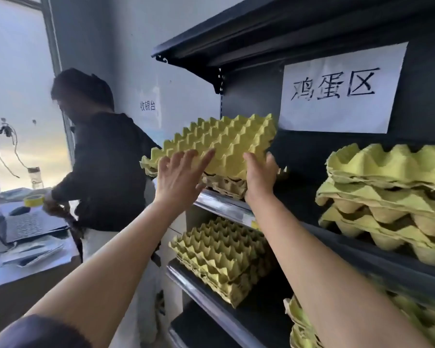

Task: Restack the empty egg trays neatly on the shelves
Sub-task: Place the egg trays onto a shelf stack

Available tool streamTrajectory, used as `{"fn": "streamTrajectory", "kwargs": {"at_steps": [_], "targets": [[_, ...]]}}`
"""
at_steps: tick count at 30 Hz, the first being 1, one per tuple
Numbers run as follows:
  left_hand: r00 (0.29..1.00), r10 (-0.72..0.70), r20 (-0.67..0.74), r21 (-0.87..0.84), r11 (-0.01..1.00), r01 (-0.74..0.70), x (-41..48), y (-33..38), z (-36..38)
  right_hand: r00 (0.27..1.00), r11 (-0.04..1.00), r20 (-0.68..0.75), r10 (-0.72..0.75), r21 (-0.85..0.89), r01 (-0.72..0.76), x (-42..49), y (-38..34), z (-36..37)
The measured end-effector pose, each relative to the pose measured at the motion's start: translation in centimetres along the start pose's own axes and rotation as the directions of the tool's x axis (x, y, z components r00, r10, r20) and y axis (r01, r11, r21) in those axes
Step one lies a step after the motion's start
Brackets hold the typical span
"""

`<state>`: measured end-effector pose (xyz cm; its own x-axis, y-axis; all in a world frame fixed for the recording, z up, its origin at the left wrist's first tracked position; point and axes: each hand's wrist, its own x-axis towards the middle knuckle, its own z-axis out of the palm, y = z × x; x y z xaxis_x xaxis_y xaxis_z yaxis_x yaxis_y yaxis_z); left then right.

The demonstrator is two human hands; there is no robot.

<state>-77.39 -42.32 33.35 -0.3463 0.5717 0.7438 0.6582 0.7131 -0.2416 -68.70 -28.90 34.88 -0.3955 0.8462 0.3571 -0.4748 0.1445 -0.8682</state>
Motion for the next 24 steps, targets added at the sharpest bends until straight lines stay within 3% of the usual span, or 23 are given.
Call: {"fn": "streamTrajectory", "kwargs": {"at_steps": [3, 6, 8, 10, 13, 15, 21, 24], "targets": [[0.991, 0.085, -0.103, 0.001, 0.996, -0.085, 3.5, -0.6, 2.3, 1.000, 0.999, -0.011, 0.023, -0.034, -0.024, 2.9, 1.5, 1.9], [0.993, 0.110, -0.035, -0.033, 0.993, -0.112, 6.7, -1.8, 4.8, 1.000, 0.995, 0.003, 0.023, -0.098, -0.023, 5.7, 2.8, 3.2], [0.993, 0.119, -0.023, -0.070, 0.990, -0.120, 8.2, -2.7, 6.3, 1.000, 0.966, -0.010, -0.027, -0.259, 0.023, 7.3, 3.4, 3.5], [0.993, 0.120, -0.019, -0.088, 0.989, -0.121, 9.3, -3.2, 8.2, 0.992, 0.825, 0.013, -0.127, -0.554, 0.113, 8.7, 3.4, 3.4], [0.974, 0.206, 0.094, -0.130, 0.973, -0.193, 9.9, -3.3, 10.9, 0.997, 0.447, 0.037, -0.066, -0.893, 0.062, 9.0, 3.2, 2.7], [0.956, 0.258, 0.138, -0.162, 0.958, -0.235, 9.7, -3.1, 12.3, 1.000, 0.351, -0.004, 0.028, -0.936, -0.013, 8.5, 3.8, 2.3], [0.937, 0.326, 0.129, -0.275, 0.919, -0.282, 9.5, -3.9, 13.1, 0.999, 0.405, -0.034, -0.004, -0.914, -0.030, 8.1, 5.6, 2.6], [0.929, 0.334, 0.160, -0.373, 0.892, -0.257, 9.6, -4.5, 12.5, 0.997, 0.325, 0.019, -0.070, -0.945, 0.040, 8.2, 5.2, 2.6]]}}
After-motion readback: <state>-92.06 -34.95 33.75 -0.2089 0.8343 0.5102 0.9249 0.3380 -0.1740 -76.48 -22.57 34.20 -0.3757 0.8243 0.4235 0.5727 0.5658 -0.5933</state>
